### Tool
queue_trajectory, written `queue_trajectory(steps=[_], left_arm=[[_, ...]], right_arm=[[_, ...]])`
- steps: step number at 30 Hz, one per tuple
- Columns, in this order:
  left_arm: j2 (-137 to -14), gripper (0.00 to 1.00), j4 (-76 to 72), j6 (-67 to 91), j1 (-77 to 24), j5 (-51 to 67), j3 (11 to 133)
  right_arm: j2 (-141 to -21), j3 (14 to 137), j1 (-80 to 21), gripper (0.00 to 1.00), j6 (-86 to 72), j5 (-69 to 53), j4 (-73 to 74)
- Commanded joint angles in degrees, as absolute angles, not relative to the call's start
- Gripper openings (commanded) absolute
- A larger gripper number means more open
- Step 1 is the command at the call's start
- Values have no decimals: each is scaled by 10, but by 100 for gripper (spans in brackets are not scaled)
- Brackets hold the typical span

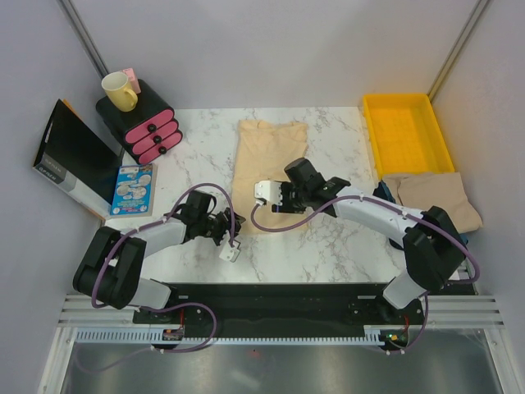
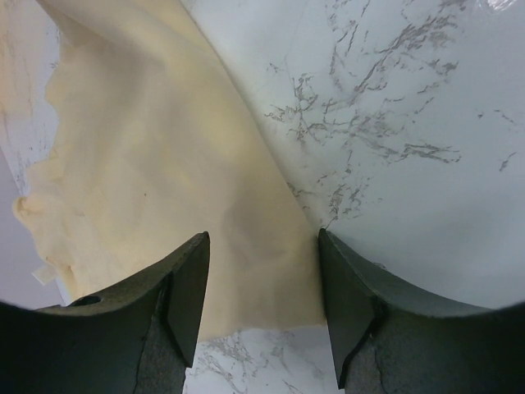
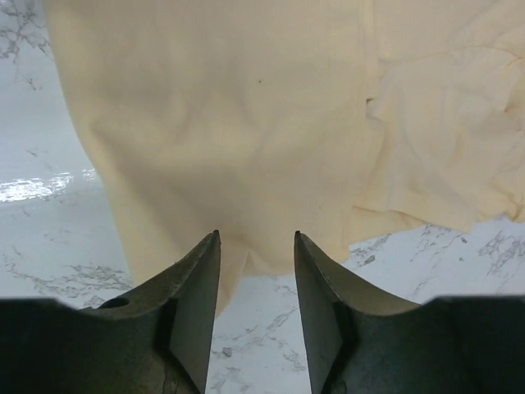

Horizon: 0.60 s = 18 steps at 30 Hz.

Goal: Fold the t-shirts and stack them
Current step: Fold the folded rectangular tshirt in 1/3 of the way

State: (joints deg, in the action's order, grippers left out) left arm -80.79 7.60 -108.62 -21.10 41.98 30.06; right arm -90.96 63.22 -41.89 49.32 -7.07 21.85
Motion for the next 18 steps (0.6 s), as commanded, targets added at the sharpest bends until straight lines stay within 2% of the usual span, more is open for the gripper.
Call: queue_trajectory(steps=[1,2,4,5,6,18], left_arm=[[-809,63,82,-1067,-215,421,306],[-812,63,81,-1068,-215,421,308],[-814,63,79,-1067,-215,421,308],[-816,63,77,-1066,-216,421,310],[-816,63,77,-1065,-216,421,311],[-823,62,73,-1058,-217,413,320]], right_arm=[[-905,650,-417,45,497,-74,222],[-910,649,-417,33,498,-69,219],[-932,645,-415,17,498,-62,210],[-938,643,-414,3,499,-62,207],[-946,639,-413,0,500,-62,207],[-955,588,-414,0,490,-105,249]])
